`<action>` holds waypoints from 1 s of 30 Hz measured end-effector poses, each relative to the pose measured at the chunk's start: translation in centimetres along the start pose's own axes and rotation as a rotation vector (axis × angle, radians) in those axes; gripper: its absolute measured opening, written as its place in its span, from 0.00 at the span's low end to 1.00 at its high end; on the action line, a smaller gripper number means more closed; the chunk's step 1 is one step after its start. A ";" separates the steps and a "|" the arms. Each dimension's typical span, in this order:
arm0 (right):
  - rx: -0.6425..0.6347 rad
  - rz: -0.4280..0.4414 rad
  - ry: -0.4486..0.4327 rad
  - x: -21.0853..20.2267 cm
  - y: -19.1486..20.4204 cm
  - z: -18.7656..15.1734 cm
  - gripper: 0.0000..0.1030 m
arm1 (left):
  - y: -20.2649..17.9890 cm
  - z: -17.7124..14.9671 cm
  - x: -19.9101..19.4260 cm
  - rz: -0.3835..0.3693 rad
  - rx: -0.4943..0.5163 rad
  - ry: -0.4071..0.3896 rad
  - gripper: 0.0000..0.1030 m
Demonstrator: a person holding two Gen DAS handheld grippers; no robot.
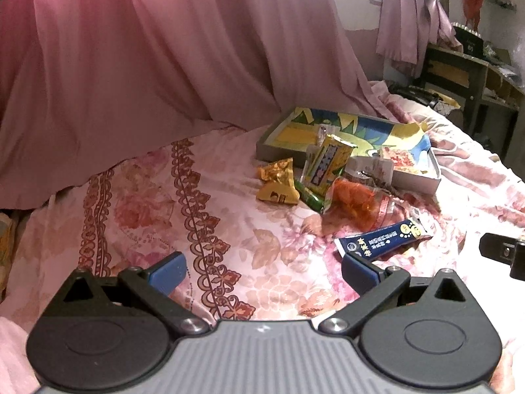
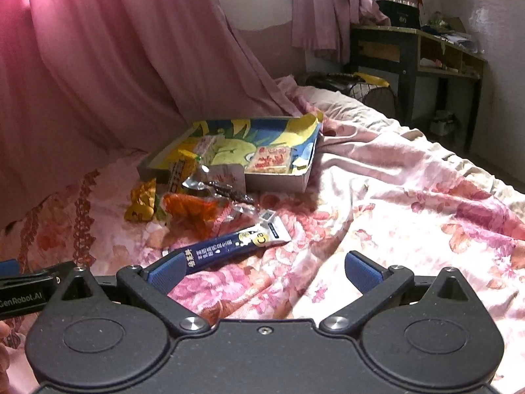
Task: Organize snacks
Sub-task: 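Withdraw both tools back toward the remaining snack pile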
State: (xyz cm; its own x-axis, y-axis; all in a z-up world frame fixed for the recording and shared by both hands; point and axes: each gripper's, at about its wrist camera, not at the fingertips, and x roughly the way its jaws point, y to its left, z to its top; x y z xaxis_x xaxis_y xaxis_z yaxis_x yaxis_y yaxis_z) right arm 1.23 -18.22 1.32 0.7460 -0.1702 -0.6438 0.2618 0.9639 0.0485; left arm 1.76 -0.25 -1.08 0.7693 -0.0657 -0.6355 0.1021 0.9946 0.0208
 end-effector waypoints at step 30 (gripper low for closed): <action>-0.049 0.038 0.215 4.1 0.2 1.3 0.99 | 0.2 -0.6 4.0 0.018 -0.079 0.233 1.00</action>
State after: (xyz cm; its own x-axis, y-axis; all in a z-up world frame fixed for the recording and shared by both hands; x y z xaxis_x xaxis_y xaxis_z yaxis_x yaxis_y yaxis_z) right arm 5.16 -19.01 -0.36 0.6056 -0.0911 -0.7905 0.2023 0.9784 0.0423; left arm 4.52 -0.26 -4.08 0.6035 -0.0369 -0.7965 0.0330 0.9992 -0.0213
